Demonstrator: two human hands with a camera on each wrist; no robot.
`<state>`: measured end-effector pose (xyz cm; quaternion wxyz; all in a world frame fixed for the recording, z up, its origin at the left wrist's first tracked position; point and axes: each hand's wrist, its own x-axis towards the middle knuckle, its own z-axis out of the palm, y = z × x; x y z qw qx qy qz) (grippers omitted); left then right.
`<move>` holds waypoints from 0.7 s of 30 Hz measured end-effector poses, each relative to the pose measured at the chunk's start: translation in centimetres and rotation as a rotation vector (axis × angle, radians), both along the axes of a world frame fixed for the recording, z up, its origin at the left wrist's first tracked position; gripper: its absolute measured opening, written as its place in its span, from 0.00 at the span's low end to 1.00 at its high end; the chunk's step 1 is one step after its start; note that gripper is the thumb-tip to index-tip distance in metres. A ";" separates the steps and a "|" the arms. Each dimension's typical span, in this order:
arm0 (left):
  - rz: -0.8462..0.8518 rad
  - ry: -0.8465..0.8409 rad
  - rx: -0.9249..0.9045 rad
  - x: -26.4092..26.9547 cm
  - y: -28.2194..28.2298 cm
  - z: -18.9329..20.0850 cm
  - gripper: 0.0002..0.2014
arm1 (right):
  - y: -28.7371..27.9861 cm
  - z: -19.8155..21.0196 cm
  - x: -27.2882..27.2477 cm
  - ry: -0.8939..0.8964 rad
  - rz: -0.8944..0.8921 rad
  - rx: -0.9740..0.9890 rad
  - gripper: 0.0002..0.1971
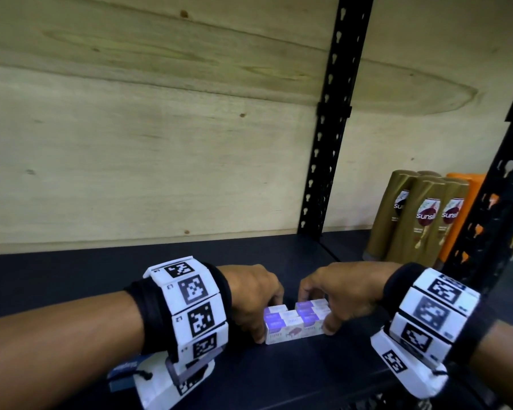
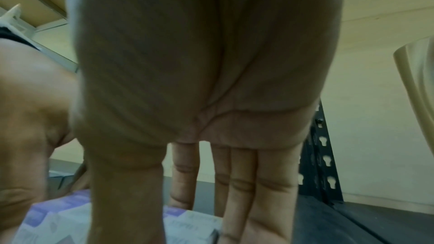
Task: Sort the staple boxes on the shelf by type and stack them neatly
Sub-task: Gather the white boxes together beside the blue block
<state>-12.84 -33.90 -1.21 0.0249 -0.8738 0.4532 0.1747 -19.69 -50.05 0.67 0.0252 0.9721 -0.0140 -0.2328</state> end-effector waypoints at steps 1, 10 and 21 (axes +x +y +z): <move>-0.006 -0.002 0.000 -0.1 0.0 0.0 0.28 | 0.1 0.0 0.0 0.006 0.000 -0.003 0.26; -0.013 -0.005 0.001 -0.7 -0.1 0.1 0.28 | -0.1 -0.3 0.1 0.026 -0.047 -0.065 0.24; 0.018 -0.021 -0.020 -1.0 -0.7 0.0 0.24 | 0.5 -0.5 0.4 0.024 -0.022 -0.096 0.24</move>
